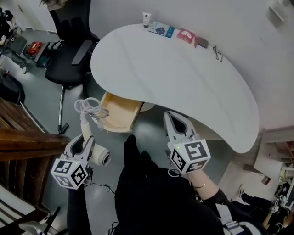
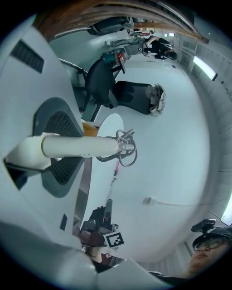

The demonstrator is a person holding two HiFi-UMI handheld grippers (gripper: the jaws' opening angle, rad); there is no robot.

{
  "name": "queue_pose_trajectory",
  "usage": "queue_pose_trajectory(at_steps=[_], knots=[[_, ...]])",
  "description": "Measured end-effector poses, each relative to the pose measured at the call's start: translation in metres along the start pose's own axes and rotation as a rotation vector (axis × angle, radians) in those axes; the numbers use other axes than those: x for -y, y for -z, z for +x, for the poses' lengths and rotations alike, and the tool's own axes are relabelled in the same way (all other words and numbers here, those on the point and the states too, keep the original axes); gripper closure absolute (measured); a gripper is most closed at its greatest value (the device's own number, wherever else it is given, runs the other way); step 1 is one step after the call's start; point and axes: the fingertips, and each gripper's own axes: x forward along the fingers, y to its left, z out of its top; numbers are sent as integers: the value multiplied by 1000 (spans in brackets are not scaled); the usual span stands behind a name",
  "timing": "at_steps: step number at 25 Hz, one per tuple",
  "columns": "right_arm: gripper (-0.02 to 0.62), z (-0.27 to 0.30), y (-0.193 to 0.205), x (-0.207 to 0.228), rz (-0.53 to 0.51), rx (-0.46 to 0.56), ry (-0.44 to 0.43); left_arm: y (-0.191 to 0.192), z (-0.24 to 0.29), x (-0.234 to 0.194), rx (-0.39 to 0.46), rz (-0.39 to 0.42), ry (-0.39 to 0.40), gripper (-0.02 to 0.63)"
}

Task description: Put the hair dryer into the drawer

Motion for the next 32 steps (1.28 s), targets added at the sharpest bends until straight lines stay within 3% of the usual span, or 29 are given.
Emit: queue_pose_trajectory(at_steps=[21,32], knots=[[594,59,-2,14,113,-36,148,28,75,-30,-559,362,363,453],[594,81,9,13,115,-86,142,61,112,-36,-850,489,453,453]])
